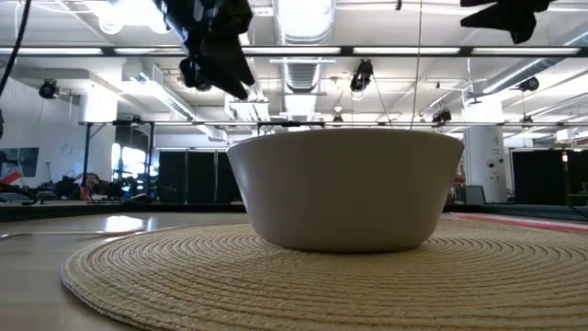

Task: Pick & Place Utensil
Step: Move the blue cup to the top right of the brown placemat

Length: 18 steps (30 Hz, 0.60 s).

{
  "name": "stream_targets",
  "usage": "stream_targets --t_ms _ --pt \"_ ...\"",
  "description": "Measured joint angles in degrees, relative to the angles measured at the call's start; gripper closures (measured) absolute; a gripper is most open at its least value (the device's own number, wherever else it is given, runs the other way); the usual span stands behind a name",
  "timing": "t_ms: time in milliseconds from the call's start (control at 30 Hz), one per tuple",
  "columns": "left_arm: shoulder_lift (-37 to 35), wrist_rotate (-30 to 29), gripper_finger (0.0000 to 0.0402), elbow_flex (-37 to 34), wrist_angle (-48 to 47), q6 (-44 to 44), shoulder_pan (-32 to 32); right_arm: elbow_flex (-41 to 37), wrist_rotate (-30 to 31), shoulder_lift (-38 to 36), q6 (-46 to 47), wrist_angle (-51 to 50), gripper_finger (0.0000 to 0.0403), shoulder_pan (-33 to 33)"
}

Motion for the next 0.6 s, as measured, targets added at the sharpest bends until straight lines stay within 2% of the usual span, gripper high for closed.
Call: stream_targets --t_ms 200,433,600 --pt "-5.6 0.0 0.0223 -9.0 13.7 5.5 2.1 8.2 5.6 6.3 0.3 -9.2 0.0192 -3.2" --pt "-8.1 -0.7 0.0223 -15.4 25.5 13.2 3.9 14.8 5.4 11.7 1.3 -15.5 0.0192 -11.4" --pt "-8.3 -0.7 0.0223 -17.7 27.6 17.0 5.5 18.1 2.5 15.6 -0.1 -19.0 0.0192 -20.1"
